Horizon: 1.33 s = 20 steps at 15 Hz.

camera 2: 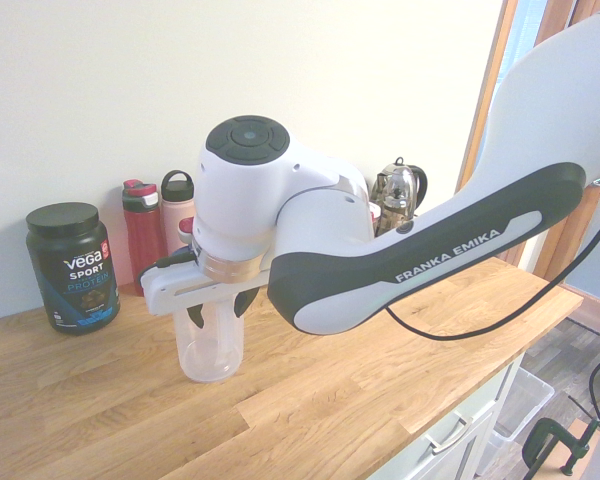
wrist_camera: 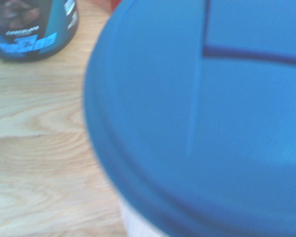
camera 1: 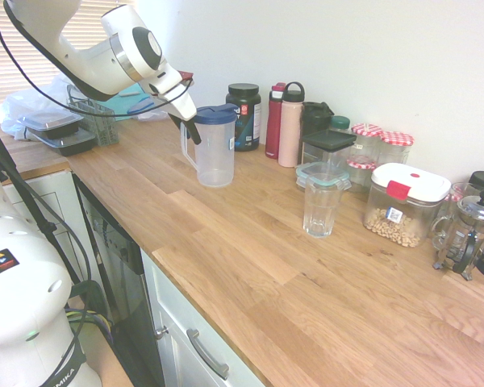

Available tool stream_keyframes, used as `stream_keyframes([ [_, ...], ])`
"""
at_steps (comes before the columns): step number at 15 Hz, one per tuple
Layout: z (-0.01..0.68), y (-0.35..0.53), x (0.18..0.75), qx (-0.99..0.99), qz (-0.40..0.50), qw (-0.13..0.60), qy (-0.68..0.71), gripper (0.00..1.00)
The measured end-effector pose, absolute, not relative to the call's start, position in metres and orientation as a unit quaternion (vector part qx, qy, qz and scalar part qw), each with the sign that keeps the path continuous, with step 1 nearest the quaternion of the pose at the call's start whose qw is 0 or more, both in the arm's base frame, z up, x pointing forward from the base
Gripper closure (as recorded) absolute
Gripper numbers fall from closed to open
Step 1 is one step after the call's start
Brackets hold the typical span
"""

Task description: Pour me some water

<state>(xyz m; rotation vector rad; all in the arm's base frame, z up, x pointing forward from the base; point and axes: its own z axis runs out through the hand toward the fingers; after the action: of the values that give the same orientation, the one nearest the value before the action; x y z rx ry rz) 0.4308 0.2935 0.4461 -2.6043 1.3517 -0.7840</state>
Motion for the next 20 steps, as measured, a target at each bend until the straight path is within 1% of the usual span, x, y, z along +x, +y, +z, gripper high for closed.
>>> stream_keyframes([
  [14,0.447,0.277,0.443,-0.854,-0.254,0.055,0.451,1.0],
  [16,0.461,0.274,0.427,-0.855,-0.259,0.058,0.445,1.0],
  [18,0.483,0.264,0.398,-0.858,-0.268,0.05,0.435,1.0],
  [20,0.505,0.246,0.368,-0.88,-0.251,0.039,0.403,1.0],
])
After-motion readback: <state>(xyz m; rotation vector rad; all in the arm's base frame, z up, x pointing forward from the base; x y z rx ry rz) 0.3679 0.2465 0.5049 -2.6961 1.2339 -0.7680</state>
